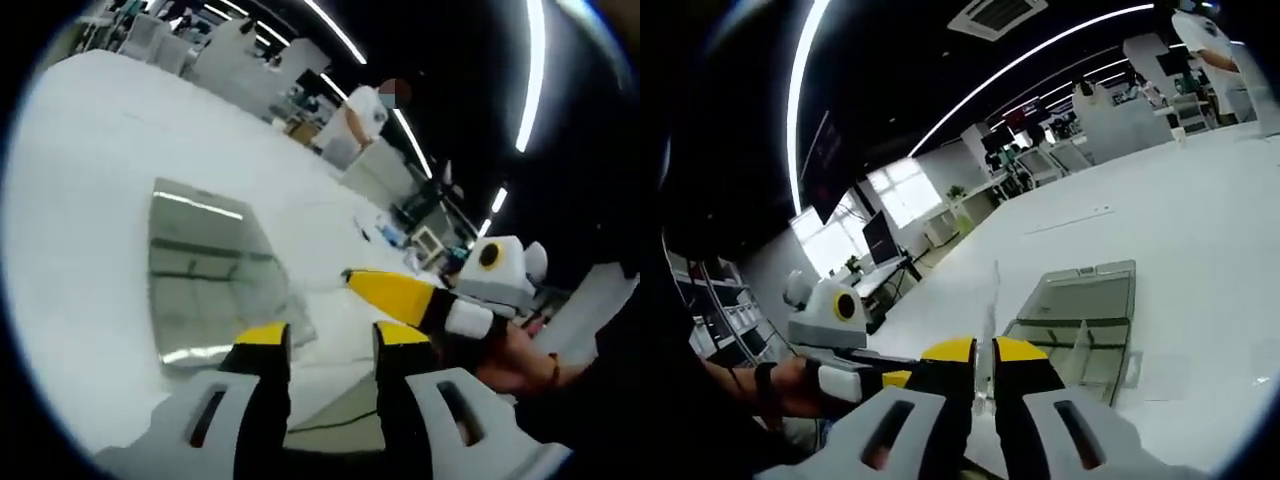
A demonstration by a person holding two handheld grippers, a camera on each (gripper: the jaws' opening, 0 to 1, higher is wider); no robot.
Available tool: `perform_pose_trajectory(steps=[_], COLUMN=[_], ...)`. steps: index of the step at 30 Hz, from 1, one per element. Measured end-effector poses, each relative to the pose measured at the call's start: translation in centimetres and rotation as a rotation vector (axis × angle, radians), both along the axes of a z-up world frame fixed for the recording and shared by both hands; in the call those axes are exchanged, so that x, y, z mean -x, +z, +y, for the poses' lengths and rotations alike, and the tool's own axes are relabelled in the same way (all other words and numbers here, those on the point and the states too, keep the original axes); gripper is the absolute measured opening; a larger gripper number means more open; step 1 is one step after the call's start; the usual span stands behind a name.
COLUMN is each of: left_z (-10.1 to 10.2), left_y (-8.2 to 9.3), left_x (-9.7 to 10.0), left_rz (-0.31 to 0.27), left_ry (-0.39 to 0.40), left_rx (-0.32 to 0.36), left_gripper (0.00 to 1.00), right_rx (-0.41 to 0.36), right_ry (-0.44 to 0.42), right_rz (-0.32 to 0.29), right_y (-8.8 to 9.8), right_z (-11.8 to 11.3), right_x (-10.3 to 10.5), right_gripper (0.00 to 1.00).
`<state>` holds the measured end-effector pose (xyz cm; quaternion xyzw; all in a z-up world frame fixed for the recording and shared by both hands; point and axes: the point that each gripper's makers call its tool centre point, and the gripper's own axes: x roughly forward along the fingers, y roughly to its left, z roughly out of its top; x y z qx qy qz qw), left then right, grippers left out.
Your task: Insert the divider into the dual guide fixture by aligning both edges with the guide slots and pushing it downward to the bottom, including one-sided entry, uneven engagement, binding, and posture correction.
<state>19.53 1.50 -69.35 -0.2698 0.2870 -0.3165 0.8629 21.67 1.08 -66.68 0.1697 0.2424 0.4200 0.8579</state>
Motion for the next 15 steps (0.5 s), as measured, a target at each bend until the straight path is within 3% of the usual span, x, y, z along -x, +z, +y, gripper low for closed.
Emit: perform_pose_trajectory(steps=[1,2,4,5,7,15], left_z=[-0.01,0.04,-0.22,-0.21,-0.15,0.17], left_y=[-0.43,-0.68,-0.39,-0.48,-0.57,-0.39], left_x=[0.35,0.28,0.06,0.05,0.09,-0.09], left_rz=[-0.008,-0.023,-0.043,-0.026,-0.033,-0.084], left_ry=[-0.029,-0.027,-0.016,-0.018,-0.033,-0.071], left_rx=[-0.042,-0.075,-0.061,-0.052,-0.067,-0.1], left_gripper=[0.12,0.12,0.35,0.39,0.35,0.38], right_rx=[-0.016,-0.025,0.007,0.022,0.021,0.015], right_ry=[0.0,0.003,0.005,0.006,0.008,0.029], right_rz=[0.001,0.01,-0.013,-0.036,-0.024,0.006], right_y=[0.32,0.45,0.36,0.4,0.33,0.23], right_z=[0.08,0.13,0.2,0.19,0.34,1.04], right_x=[-0.15,-0.19,-0.33,-0.41,-0.28,-0.11], right_gripper=[0.0,0.0,0.0,0.0,0.0,0.0])
